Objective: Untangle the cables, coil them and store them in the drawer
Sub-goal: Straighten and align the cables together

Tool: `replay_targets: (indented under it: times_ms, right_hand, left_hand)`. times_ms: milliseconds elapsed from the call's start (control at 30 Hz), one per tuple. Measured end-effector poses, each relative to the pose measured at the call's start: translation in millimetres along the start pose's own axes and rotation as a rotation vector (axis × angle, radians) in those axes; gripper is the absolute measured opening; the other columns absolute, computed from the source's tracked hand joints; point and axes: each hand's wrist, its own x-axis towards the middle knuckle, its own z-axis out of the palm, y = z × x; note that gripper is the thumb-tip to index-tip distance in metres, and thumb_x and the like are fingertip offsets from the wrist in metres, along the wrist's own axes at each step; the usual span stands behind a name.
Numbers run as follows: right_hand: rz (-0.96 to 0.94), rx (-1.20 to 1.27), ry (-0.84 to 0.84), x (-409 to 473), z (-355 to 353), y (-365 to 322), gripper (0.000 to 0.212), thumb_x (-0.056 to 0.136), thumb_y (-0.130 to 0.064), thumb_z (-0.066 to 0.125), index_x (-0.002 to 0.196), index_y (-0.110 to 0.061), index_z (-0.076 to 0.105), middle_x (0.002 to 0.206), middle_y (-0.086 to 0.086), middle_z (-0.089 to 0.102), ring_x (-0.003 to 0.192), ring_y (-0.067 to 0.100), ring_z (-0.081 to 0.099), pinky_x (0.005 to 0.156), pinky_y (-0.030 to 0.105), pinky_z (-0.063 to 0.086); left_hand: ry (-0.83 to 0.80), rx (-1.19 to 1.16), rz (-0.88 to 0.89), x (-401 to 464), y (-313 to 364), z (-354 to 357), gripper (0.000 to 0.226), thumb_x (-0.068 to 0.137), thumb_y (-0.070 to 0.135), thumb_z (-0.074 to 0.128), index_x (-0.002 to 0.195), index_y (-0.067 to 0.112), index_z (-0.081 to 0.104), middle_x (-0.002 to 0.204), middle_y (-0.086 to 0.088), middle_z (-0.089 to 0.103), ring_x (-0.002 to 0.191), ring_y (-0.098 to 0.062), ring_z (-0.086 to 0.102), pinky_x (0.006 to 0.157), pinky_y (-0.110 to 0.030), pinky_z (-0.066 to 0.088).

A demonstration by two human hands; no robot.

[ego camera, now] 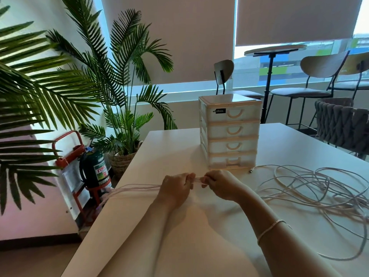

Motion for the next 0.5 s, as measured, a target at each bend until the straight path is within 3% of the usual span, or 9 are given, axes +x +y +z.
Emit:
replay_targets:
  times_ms: [100,167,300,367,433,500]
  right_hand:
    - [0.023,-0.016,0.099,1.0,-1.7,1.9,0.030,0.097,-0.021,0.040,0.095,-0.010,0.068,0.085,0.003,0.060,0.055,0.002,0.038,0.049,0.014,0.028]
    - [0.018,-0.003,0.089,0.7,-2.1,0.8,0.029,0.097,-0.021,0.041,0.093,-0.009,0.068,0.083,0.002,0.058,0.055,0.002,0.038,0.049,0.015,0.028]
    - [0.022,0.040,-0.227,-5.8,-2.6,-6.7,0.025,0.096,-0.025,0.045,0.079,-0.020,0.063,0.065,-0.007,0.047,0.055,0.004,0.039,0.050,0.012,0.032]
    - [0.050,0.080,-0.286,-8.0,-4.1,-7.4,0.026,0.095,-0.028,0.047,0.075,-0.021,0.062,0.063,-0.006,0.046,0.053,0.005,0.038,0.044,0.011,0.031]
    - [0.049,0.063,-0.225,-5.5,-3.8,-6.1,0.025,0.096,-0.027,0.047,0.082,-0.017,0.066,0.064,-0.006,0.047,0.053,0.007,0.038,0.046,0.014,0.031]
    - [0.042,-0.040,-0.038,-0.1,-1.8,-1.7,0.026,0.096,-0.022,0.044,0.093,-0.013,0.067,0.074,-0.003,0.056,0.061,0.010,0.046,0.054,0.019,0.036]
  left_hand:
    - [0.022,-0.012,-0.072,-2.0,-4.9,-3.2,0.042,0.101,0.033,0.030,0.091,0.009,0.063,0.098,-0.016,0.068,0.098,-0.031,0.060,0.091,-0.034,0.038]
    - [0.080,-0.034,-0.065,-1.0,-7.5,-4.5,0.039,0.100,0.031,0.032,0.092,0.008,0.062,0.098,-0.015,0.068,0.098,-0.032,0.060,0.090,-0.035,0.037]
    - [0.140,0.067,-0.030,2.8,-8.8,-0.8,0.033,0.100,0.030,0.034,0.098,0.010,0.061,0.101,-0.009,0.068,0.101,-0.029,0.058,0.086,-0.031,0.030]
    - [0.133,0.122,-0.020,4.3,-8.6,0.8,0.034,0.100,0.032,0.033,0.099,0.011,0.060,0.102,-0.008,0.067,0.103,-0.028,0.057,0.086,-0.031,0.030]
    - [0.113,0.129,-0.029,5.0,-10.5,0.8,0.034,0.100,0.032,0.032,0.098,0.011,0.059,0.102,-0.008,0.067,0.104,-0.027,0.057,0.088,-0.031,0.030]
    - [0.068,0.103,-0.006,4.7,-10.7,0.4,0.037,0.100,0.034,0.030,0.096,0.011,0.058,0.099,-0.007,0.067,0.101,-0.027,0.058,0.088,-0.030,0.030]
